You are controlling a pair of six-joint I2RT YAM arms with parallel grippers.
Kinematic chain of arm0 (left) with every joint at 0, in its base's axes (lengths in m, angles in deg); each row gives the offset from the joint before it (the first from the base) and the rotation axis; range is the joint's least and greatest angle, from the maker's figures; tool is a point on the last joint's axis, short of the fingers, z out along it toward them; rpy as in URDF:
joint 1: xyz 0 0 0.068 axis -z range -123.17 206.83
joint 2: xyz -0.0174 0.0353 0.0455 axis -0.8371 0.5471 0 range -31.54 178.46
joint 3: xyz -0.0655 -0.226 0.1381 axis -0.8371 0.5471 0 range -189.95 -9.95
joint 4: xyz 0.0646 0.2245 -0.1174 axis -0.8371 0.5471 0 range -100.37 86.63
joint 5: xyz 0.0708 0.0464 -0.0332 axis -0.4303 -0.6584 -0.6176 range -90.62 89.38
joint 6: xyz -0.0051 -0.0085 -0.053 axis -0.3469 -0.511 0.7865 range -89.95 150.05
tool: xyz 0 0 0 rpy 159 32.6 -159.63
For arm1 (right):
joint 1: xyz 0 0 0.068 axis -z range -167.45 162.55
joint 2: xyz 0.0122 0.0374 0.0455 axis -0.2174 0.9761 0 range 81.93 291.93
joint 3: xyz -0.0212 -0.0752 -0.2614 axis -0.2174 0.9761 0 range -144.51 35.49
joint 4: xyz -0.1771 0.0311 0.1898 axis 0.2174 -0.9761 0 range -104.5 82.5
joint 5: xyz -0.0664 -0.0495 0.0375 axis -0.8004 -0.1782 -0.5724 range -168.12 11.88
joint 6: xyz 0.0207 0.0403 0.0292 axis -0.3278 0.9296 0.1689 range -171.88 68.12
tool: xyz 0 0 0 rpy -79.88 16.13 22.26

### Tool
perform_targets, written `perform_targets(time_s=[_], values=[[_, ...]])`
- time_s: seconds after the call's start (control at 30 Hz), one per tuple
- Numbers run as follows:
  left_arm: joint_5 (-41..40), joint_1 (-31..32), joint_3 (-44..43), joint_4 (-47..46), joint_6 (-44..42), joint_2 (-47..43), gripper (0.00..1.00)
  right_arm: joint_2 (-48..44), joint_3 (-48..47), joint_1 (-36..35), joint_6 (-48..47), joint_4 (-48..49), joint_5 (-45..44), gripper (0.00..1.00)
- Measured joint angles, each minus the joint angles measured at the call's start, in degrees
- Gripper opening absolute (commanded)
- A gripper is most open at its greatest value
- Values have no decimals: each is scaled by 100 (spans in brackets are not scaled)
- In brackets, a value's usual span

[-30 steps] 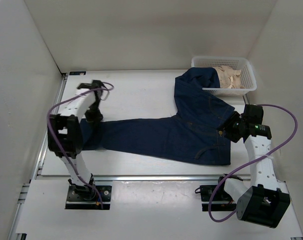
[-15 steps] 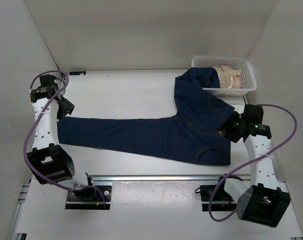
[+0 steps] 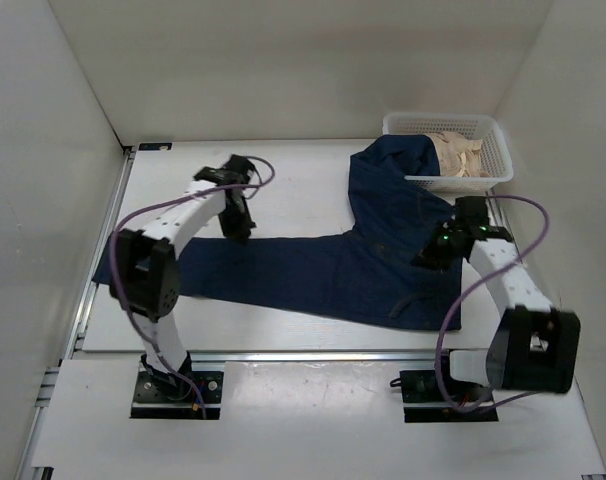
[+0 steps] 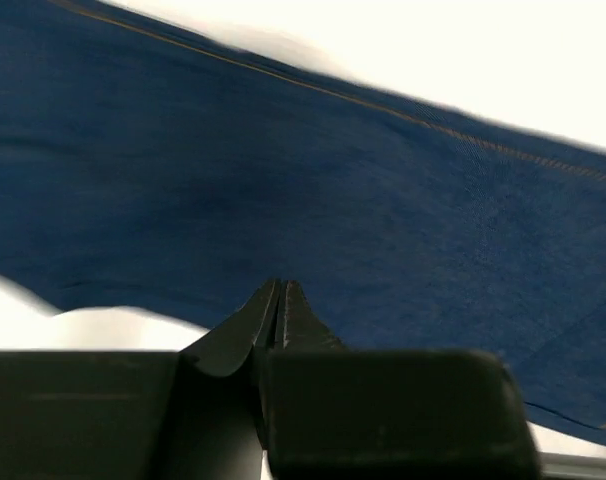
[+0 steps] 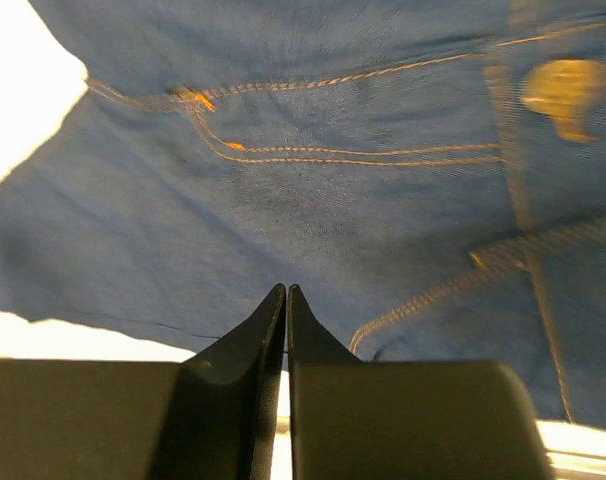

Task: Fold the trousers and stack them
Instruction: Flatten the trousers out

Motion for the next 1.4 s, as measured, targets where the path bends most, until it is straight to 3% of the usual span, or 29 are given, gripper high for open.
perform_targets(time_s=[0.13,0.23,0.4,0.6,0.67,0.73,0.77,0.8,0.87,0.97,1.1,1.4], values=[[343,470,-81,-192,216,1014,12,1491,-374,-1198,55,243,-291,7],[516,485,168,-374,328,1150,12,1847,-308,-1578,302,302,-487,8],[691,507,979,-566,496,1021,12,1825,249,-1644,734,385,-658,9],[750,610,1899,-695,579,345,13,1097,789,-1735,1058,170,-855,9],[748,667,2006,-645,557,236,20,807,807,-1768,1082,-52,-1014,15],[743,713,1906,-522,498,195,30,472,614,-1781,1080,-385,-1305,29],[734,734,1733,-398,446,192,45,358,391,-1784,1062,-535,-1519,45],[699,769,1464,-267,361,192,48,293,96,-1770,1038,-636,-1709,51],[595,815,688,-17,258,205,49,348,-763,-1659,846,-772,-2024,70],[389,909,-597,197,90,205,50,857,-2310,-1325,494,-761,-2310,83],[210,1019,-1495,350,-66,120,50,2234,-4389,-868,116,-570,-2378,85],[122,1056,-992,745,-164,151,50,5331,-7477,-544,-63,-590,-2164,85]])
